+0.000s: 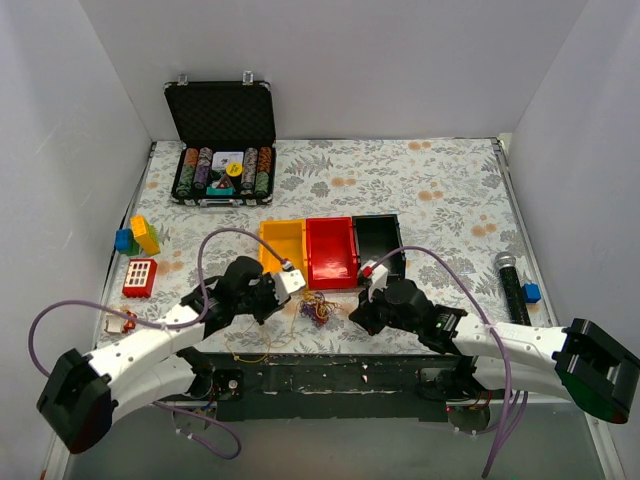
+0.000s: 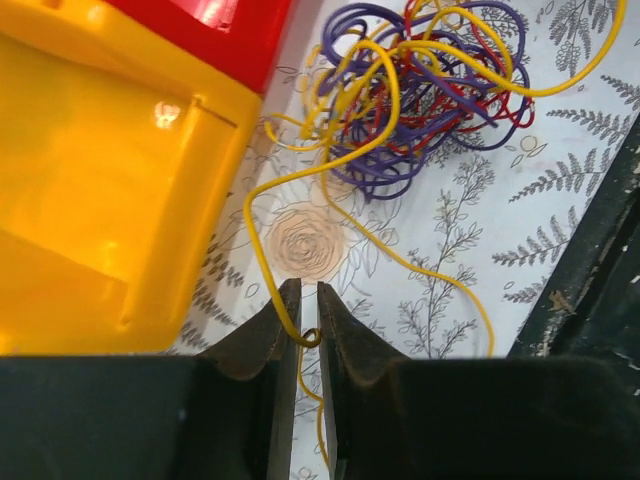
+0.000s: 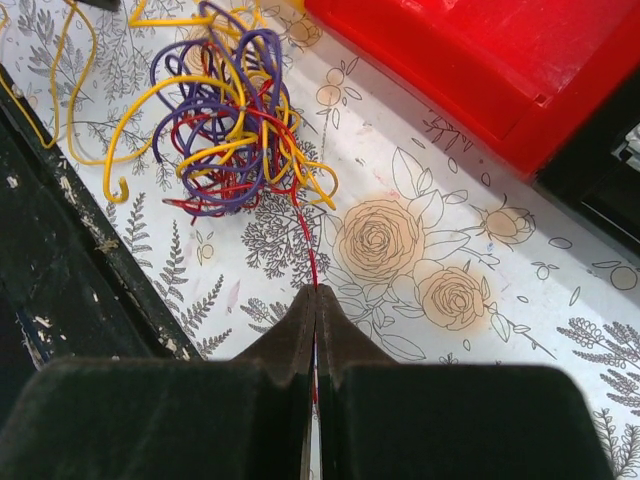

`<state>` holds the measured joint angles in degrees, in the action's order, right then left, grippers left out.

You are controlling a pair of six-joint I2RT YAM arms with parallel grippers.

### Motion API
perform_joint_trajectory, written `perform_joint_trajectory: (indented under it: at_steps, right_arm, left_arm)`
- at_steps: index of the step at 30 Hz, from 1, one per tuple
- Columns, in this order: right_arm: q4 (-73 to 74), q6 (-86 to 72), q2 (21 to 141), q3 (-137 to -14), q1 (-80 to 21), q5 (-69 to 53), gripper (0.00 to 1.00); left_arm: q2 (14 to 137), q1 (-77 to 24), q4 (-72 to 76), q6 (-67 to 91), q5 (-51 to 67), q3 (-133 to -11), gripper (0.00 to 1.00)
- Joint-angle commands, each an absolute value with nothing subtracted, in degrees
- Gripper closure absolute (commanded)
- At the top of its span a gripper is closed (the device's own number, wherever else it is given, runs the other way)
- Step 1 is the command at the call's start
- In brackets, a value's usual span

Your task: Untangle the cables

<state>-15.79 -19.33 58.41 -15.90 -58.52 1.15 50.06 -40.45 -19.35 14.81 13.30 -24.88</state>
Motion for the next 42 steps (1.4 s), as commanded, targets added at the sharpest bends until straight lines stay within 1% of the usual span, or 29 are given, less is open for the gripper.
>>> perform_joint_trajectory:
  at_steps: [1, 6, 10, 14, 18, 22, 27, 30, 33, 35, 38, 42]
  right_arm:
    - [-16.61, -20.30, 58.80, -16.08, -58.62, 1.05, 0.99]
    - [-16.61, -20.74, 57.83, -15.56, -58.62, 1.58, 0.99]
    - [-16.87, -20.83, 57.66, -15.03, -58.62, 1.58, 0.99]
    - [-17.49, -20.74, 58.45, -14.77, -58.62, 0.88, 0.99]
    - [-17.75, -20.83, 58.54, -14.50, -58.62, 0.62, 0.99]
    - [-18.10, -21.09, 58.36, -13.98, -58.62, 0.44, 0.99]
    - [-18.19, -21.62, 58.01, -13.27, -58.62, 0.44, 0.99]
    - [-17.84, -21.88, 57.22, -13.01, -58.62, 0.44, 0.99]
    - [-16.88, -22.50, 56.17, -12.92, -58.62, 0.53, 0.99]
    - [-16.09, -22.41, 55.37, -12.83, -58.62, 0.79, 0.99]
    - [-15.73, -22.76, 54.23, -12.57, -58.62, 1.14, 0.99]
    - [-15.47, -23.03, 53.79, -12.66, -58.62, 0.97, 0.99]
  left_arm:
    - [60.27, -40.17, -19.16, 16.26, 21.17, -30.49, 0.85]
    - [65.73, -40.34, -17.14, 15.82, 24.35, -31.99, 0.74]
    - [68.81, -40.34, -16.18, 14.24, 23.99, -32.08, 0.56]
    - [70.83, -40.25, -14.86, 14.68, 25.40, -32.52, 0.46]
    - [73.64, -40.25, -12.14, 15.99, 24.00, -32.87, 0.45]
    - [75.23, -40.34, -11.43, 17.75, 25.04, -34.36, 0.44]
    - [76.64, -40.43, -9.59, 19.42, 25.31, -34.37, 0.45]
    - [77.34, -40.60, -8.35, 19.34, 25.75, -33.23, 0.48]
    - [76.73, -41.74, -7.82, 16.80, 24.97, -30.77, 0.56]
    - [75.85, -42.10, -7.65, 15.39, 23.56, -29.36, 0.63]
    - [75.15, -42.80, -6.07, 14.59, 21.36, -27.69, 0.72]
    - [75.76, -45.26, -1.95, 15.99, 17.15, -26.55, 0.87]
